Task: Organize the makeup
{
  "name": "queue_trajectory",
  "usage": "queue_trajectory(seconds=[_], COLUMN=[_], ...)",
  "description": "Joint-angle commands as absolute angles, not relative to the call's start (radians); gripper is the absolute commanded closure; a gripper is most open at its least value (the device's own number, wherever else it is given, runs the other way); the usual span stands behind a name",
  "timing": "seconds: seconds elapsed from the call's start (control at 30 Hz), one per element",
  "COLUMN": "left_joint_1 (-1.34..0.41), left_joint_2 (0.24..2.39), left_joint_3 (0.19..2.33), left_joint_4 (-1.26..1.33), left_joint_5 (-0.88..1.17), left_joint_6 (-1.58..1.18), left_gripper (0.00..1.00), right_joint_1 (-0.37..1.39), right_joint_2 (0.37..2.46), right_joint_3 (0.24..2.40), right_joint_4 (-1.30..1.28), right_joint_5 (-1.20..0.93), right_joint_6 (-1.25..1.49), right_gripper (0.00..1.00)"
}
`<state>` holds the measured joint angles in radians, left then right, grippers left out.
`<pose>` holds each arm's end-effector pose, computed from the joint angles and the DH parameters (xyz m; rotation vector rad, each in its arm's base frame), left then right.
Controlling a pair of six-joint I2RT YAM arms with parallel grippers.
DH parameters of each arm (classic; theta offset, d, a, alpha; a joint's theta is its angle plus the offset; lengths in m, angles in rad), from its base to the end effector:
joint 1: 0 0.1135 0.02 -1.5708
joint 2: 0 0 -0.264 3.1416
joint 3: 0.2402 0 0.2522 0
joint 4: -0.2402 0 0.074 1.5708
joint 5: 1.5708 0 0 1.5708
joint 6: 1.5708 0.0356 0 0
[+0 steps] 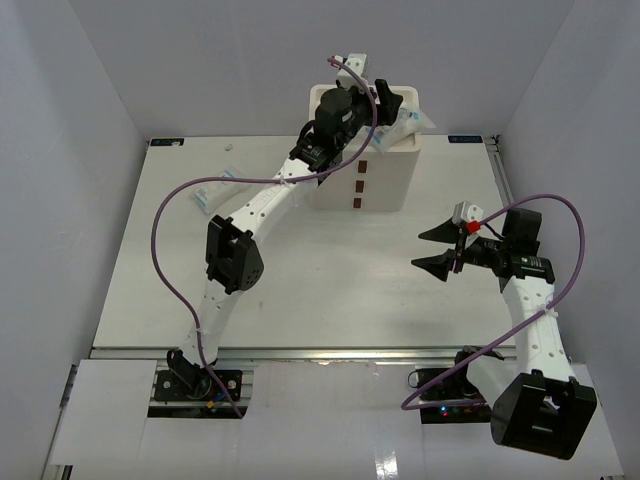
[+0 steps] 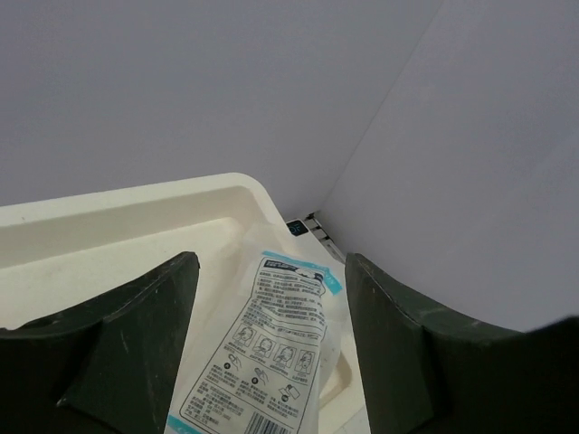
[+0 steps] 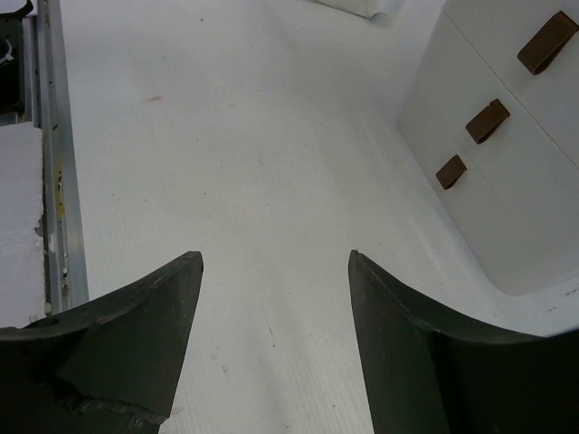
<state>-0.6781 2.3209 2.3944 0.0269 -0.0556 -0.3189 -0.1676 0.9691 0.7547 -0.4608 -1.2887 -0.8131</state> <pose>0.4287 -0.3428 0.3955 0.2251 1.5010 -0.7650 0.1912 0.0023 0.2852 -1.1200 1.4163 0.7415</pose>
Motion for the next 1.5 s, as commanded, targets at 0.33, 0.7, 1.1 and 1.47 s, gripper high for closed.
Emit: queue_trajectory(seconds=[0.33,0.7,1.1,1.47], left_joint_1=[-0.625,-0.040,0.192,0.011], left_joint_2=[1.788,1.351,1.694,1.776], left_joint_3=[1.906,1.171,1.174,1.203], left_joint_4=[0.036,-0.025,-0.058,0.090], left_joint_5=[-0.094,0.184,0.342,0.072], left_joint_6=[-0.135,-0.471,-0.280,0.036], left_gripper=[0.19,0.17,0.17,0.15], right_joint_1=[-0.194,-0.195,-0.195,-0.195], right_joint_2=[0.935,0.934,0.936,0.947], right_joint_3=[0.740,0.710,0.683,0.681], right_joint_4=[-0.436,-0.316,-0.188,-0.190], right_joint_5=[-1.329,-1.259,-1.144,-1.149], right_joint_6=[-0.794,-0.624,-0.465,-0.470], right_gripper=[0.27,0.25,0.22,0.22])
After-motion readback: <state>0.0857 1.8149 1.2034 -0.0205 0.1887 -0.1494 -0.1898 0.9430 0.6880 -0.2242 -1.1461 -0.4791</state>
